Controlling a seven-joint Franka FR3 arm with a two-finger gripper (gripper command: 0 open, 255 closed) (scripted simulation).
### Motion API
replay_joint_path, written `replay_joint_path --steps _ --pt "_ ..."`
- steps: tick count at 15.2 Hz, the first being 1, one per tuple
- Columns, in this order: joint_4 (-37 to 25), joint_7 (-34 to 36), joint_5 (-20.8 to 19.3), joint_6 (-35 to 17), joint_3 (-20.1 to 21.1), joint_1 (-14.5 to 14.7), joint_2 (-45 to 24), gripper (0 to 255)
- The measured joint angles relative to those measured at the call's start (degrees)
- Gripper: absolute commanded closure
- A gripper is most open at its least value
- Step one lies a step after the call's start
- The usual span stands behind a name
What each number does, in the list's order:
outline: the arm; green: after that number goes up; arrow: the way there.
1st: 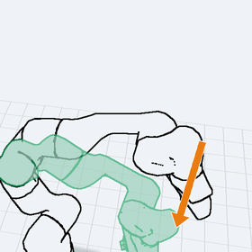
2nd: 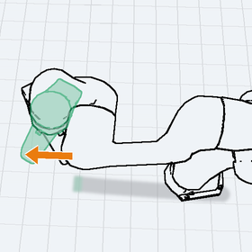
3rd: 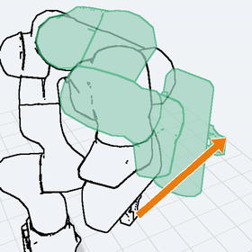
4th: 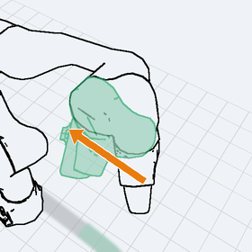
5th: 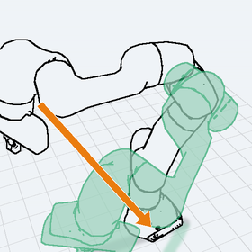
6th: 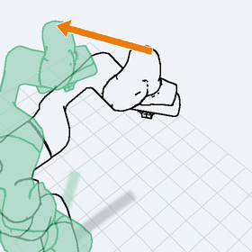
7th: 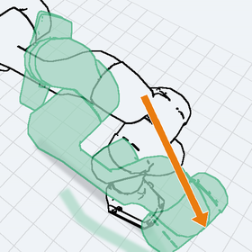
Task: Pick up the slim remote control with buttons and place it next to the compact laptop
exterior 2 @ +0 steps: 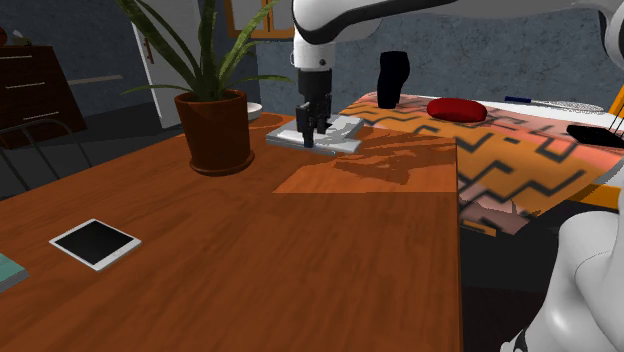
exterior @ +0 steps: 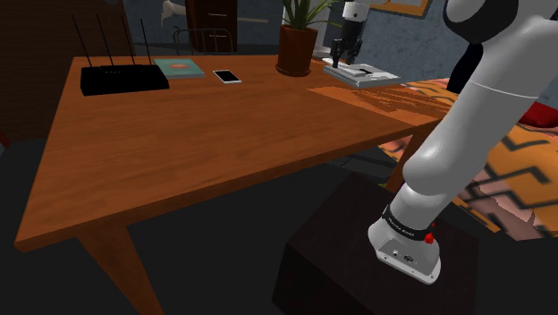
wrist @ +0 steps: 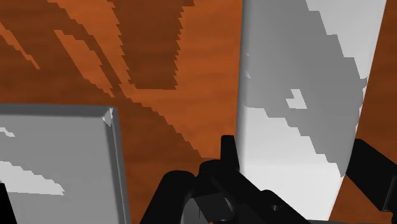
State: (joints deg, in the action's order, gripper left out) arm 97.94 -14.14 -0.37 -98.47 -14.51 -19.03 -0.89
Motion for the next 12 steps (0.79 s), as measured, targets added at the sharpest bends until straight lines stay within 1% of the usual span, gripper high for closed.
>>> replay_joint_path --steps 3,6,8,12 --pt "2.62 -3.30 -0.56 -0.64 -1.70 -1.70 2.09 255" --pt "3.69 -7.15 -0.95 -0.80 -3.74 -3.62 3.11 255" --pt "5.79 -9.23 -1.65 -1.11 -4.87 -4.70 5.04 255" --pt "7.43 -13.96 -2.36 -1.56 -7.48 -6.99 6.40 255"
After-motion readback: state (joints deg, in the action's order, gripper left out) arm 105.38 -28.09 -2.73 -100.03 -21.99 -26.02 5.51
